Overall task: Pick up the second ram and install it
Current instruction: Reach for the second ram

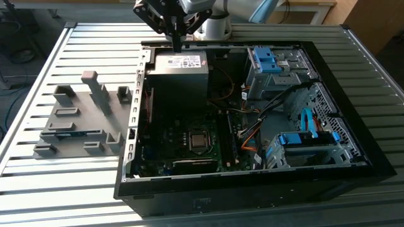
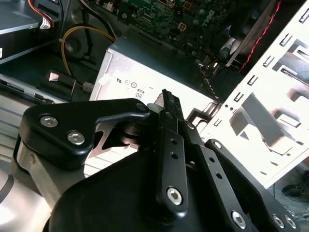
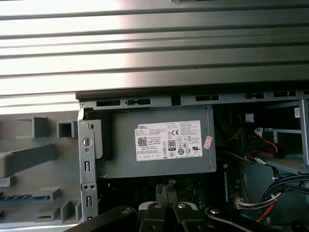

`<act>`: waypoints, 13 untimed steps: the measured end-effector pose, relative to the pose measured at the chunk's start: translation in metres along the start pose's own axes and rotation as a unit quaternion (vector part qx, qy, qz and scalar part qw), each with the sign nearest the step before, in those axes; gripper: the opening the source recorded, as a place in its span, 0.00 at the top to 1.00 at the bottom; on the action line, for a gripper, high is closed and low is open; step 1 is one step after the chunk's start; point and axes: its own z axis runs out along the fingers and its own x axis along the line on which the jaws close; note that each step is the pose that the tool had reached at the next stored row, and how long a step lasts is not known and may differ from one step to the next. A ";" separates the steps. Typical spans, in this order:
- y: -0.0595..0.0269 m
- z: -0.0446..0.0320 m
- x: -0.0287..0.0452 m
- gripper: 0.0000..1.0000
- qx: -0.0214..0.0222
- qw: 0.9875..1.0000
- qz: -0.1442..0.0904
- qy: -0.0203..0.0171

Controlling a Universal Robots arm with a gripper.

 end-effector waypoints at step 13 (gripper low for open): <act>-0.0002 0.0000 0.0028 0.89 0.000 1.000 0.000 0.000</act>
